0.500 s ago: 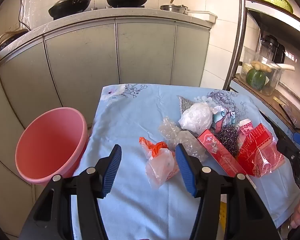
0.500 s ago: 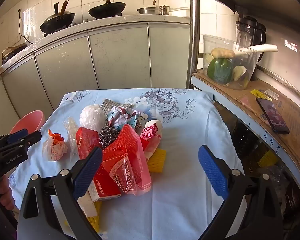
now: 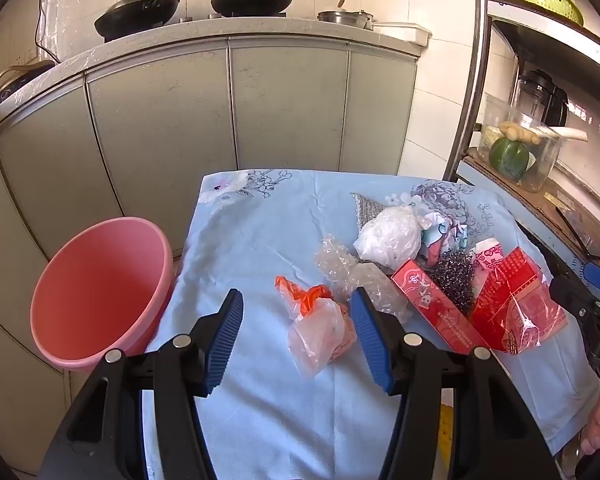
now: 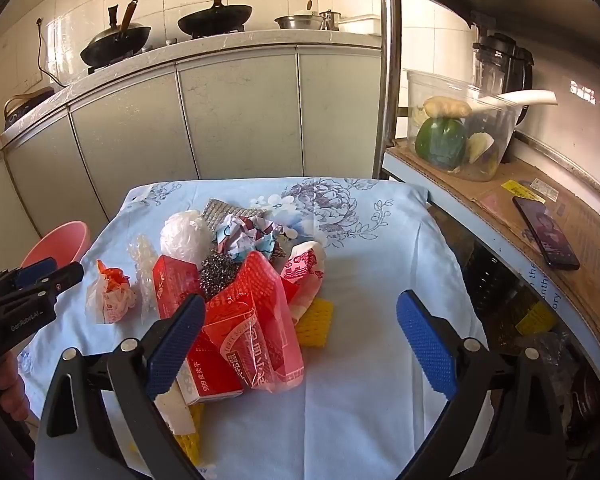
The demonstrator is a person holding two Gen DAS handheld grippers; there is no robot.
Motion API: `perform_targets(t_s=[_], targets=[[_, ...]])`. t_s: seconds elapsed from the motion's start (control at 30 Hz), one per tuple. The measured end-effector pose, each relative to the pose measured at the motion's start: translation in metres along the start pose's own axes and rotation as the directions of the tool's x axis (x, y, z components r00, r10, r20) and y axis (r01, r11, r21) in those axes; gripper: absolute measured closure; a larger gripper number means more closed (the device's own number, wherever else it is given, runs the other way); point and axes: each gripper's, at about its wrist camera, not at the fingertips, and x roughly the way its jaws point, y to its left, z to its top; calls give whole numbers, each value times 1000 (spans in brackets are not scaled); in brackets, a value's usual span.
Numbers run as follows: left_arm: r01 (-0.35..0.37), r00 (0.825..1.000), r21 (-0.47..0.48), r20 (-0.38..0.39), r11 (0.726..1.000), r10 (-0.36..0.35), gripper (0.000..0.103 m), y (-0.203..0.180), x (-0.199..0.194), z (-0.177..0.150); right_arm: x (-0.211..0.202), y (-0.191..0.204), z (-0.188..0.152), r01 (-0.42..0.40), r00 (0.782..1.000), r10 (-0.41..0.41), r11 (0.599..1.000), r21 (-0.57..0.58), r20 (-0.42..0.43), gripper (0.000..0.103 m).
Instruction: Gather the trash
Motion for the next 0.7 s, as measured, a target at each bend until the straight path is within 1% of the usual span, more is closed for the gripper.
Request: perform_targets(t_s=[0.7], targets=[[-1,1000,-2,1,1000,1,47,-2,1,-1,1,-1,0,-2,1000,2,1000,2,-2,6]])
